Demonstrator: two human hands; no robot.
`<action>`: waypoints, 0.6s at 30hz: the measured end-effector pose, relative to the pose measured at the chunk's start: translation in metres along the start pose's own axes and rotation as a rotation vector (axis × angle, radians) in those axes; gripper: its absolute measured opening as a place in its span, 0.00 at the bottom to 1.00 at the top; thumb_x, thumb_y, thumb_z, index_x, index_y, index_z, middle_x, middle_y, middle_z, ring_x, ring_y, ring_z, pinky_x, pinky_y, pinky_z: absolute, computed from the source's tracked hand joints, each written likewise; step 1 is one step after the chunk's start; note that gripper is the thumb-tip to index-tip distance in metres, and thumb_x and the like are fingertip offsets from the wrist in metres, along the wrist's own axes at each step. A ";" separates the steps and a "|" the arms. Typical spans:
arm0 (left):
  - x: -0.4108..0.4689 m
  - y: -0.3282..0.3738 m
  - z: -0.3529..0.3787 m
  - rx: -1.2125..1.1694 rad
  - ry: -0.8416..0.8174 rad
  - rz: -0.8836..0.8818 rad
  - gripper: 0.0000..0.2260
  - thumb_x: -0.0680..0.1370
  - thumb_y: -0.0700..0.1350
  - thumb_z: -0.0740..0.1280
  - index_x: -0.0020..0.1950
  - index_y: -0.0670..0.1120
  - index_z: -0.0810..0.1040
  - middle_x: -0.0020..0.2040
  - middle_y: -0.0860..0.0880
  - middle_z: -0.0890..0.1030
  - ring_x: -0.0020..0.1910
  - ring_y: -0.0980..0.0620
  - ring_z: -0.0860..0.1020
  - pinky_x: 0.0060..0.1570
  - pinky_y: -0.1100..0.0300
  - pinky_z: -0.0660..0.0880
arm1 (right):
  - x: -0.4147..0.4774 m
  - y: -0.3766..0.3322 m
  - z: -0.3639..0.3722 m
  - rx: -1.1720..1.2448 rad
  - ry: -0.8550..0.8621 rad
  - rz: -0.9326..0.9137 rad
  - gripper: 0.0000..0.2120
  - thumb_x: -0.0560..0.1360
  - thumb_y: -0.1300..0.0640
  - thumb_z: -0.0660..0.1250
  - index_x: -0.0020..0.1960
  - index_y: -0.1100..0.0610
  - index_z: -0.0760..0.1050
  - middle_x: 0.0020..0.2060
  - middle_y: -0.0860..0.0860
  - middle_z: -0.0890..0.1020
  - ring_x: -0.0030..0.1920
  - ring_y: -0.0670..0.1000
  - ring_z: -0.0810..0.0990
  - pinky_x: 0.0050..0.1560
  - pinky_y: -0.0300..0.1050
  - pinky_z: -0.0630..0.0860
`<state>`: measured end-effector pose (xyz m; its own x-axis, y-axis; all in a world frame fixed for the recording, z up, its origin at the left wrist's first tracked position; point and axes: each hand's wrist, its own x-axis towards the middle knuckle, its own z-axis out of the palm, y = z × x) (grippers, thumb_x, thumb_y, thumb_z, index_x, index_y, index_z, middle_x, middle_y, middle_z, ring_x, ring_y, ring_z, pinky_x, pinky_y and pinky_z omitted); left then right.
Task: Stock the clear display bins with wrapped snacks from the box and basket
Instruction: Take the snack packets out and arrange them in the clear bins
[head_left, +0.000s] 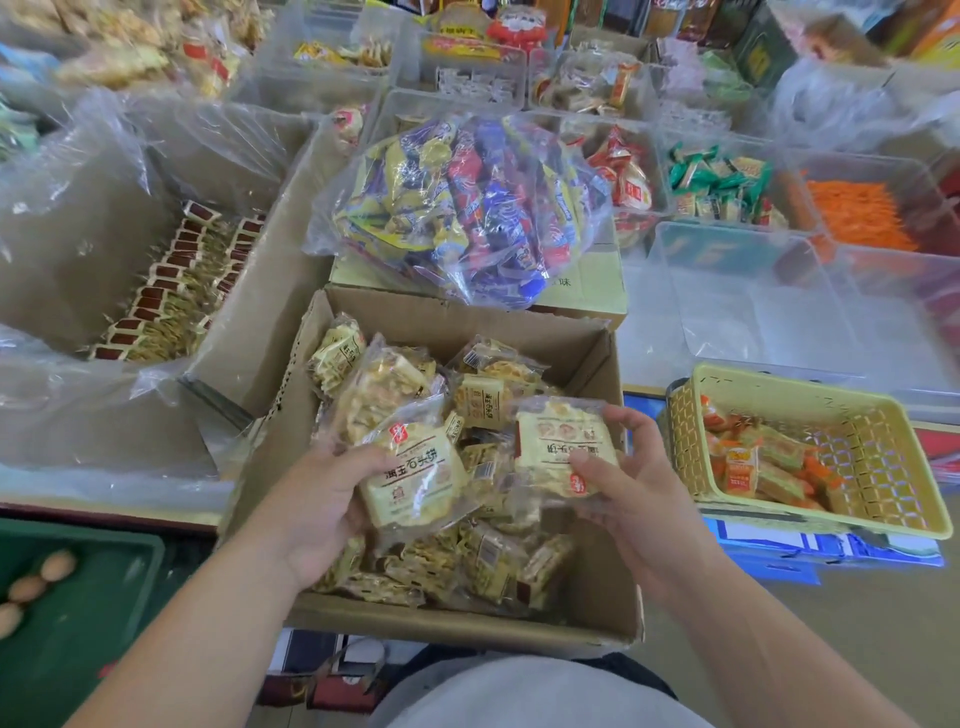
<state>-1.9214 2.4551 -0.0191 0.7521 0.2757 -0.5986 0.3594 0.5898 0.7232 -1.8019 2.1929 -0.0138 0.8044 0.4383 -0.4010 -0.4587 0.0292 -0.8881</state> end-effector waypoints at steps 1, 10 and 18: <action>0.000 -0.007 0.013 -0.097 0.011 -0.021 0.25 0.67 0.40 0.76 0.64 0.45 0.79 0.55 0.39 0.87 0.52 0.40 0.87 0.42 0.45 0.84 | -0.001 -0.008 -0.003 0.018 -0.026 -0.020 0.16 0.77 0.61 0.71 0.57 0.43 0.74 0.54 0.56 0.85 0.48 0.55 0.86 0.40 0.43 0.81; -0.001 -0.065 0.150 -0.423 0.082 0.008 0.15 0.71 0.39 0.72 0.56 0.42 0.87 0.59 0.36 0.85 0.55 0.36 0.85 0.62 0.34 0.75 | 0.012 -0.045 -0.081 -0.167 -0.323 -0.101 0.28 0.68 0.57 0.81 0.63 0.45 0.72 0.57 0.52 0.85 0.55 0.54 0.85 0.51 0.40 0.81; -0.006 -0.105 0.256 -0.458 0.224 0.099 0.18 0.68 0.39 0.74 0.57 0.40 0.86 0.59 0.37 0.85 0.56 0.36 0.85 0.45 0.39 0.84 | 0.024 -0.068 -0.182 -0.737 -0.429 -0.280 0.38 0.66 0.51 0.82 0.66 0.29 0.66 0.64 0.34 0.72 0.62 0.35 0.75 0.54 0.26 0.72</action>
<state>-1.8223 2.1972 -0.0036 0.6152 0.4734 -0.6304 -0.0242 0.8106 0.5851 -1.6823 2.0380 -0.0038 0.5726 0.8039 -0.1607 0.2109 -0.3338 -0.9187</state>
